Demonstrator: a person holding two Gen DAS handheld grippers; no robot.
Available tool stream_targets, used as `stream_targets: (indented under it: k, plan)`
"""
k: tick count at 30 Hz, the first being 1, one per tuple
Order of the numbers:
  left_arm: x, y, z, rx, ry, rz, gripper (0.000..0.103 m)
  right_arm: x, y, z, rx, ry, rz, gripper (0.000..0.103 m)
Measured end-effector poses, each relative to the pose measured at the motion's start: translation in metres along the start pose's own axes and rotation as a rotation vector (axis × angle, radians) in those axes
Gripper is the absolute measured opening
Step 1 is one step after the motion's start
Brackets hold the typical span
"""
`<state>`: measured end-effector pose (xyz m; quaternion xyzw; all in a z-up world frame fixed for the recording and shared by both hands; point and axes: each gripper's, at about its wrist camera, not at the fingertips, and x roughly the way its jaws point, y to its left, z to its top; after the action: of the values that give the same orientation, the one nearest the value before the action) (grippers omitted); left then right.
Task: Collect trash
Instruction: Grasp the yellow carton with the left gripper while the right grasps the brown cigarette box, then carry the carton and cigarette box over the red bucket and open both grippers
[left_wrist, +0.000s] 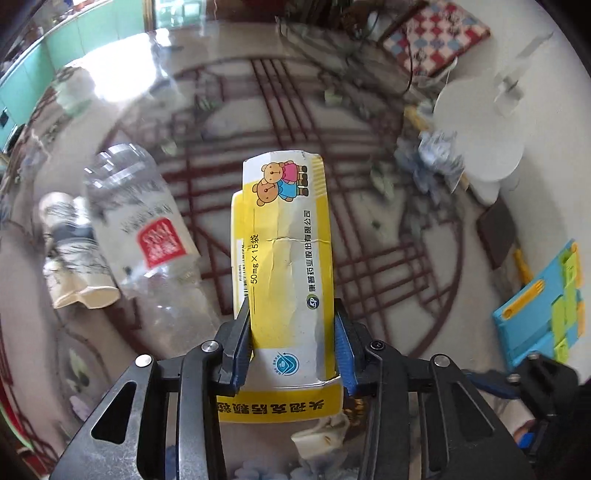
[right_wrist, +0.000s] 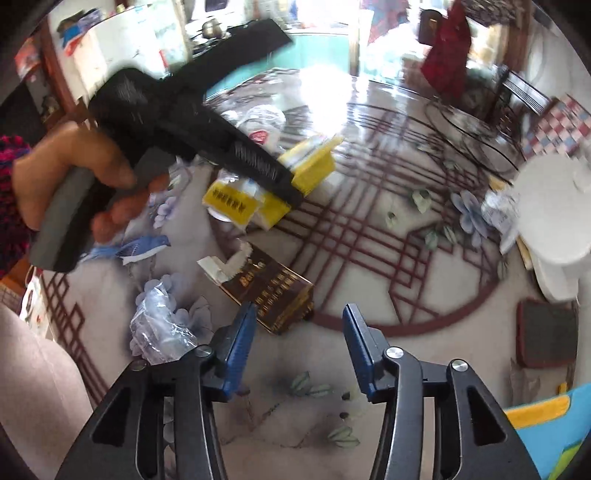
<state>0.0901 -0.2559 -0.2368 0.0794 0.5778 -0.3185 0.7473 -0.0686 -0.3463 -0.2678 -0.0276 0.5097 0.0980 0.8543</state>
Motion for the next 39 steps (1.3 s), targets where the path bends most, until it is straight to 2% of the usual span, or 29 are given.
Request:
stream_targets:
  k: [5, 8, 9, 11, 12, 13, 14, 18, 23, 26, 30, 34, 39]
  plan:
    - [-0.065, 0.01, -0.004, -0.02, -0.135, -0.031, 0.038, 0.023, 0.018, 0.018, -0.145, 0.054, 0.012, 0.054]
    - [-0.096, 0.025, -0.017, -0.039, -0.185, -0.02, 0.038, 0.044, 0.031, 0.025, -0.231, 0.133, 0.032, 0.059]
    - [-0.104, 0.032, -0.021, -0.051, -0.195, -0.014, 0.038, 0.053, 0.034, 0.025, -0.254, 0.162, 0.012, 0.059]
    - [-0.11, 0.046, -0.028, -0.081, -0.207, -0.005, 0.038, 0.062, 0.039, 0.027, -0.298, 0.162, -0.056, 0.061]
    - [-0.114, 0.053, -0.034, -0.1, -0.209, 0.006, 0.038, 0.067, 0.039, 0.029, -0.282, 0.188, -0.048, 0.051]
    - [-0.113, 0.06, -0.034, -0.116, -0.211, 0.019, 0.038, 0.069, 0.037, 0.031, -0.249, 0.205, -0.024, 0.022]
    - [-0.114, 0.065, -0.038, -0.131, -0.215, 0.031, 0.038, 0.068, 0.034, 0.032, -0.219, 0.196, -0.024, 0.017]
    - [-0.126, 0.089, -0.059, -0.182, -0.229, 0.083, 0.038, 0.054, 0.028, 0.036, -0.128, 0.155, 0.0, 0.017]
    - [-0.144, 0.117, -0.081, -0.231, -0.259, 0.146, 0.038, 0.01, 0.033, 0.053, 0.001, 0.032, -0.011, 0.017]
    - [-0.154, 0.131, -0.093, -0.248, -0.286, 0.171, 0.038, -0.017, 0.047, 0.069, 0.067, -0.057, -0.058, 0.017]
    - [-0.164, 0.149, -0.105, -0.262, -0.307, 0.186, 0.038, -0.046, 0.073, 0.092, 0.138, -0.17, -0.07, 0.017]
    - [-0.172, 0.171, -0.117, -0.278, -0.318, 0.189, 0.038, -0.056, 0.109, 0.117, 0.135, -0.215, -0.068, 0.017]
    - [-0.186, 0.202, -0.131, -0.303, -0.324, 0.186, 0.038, -0.05, 0.149, 0.14, 0.133, -0.23, -0.046, 0.017]
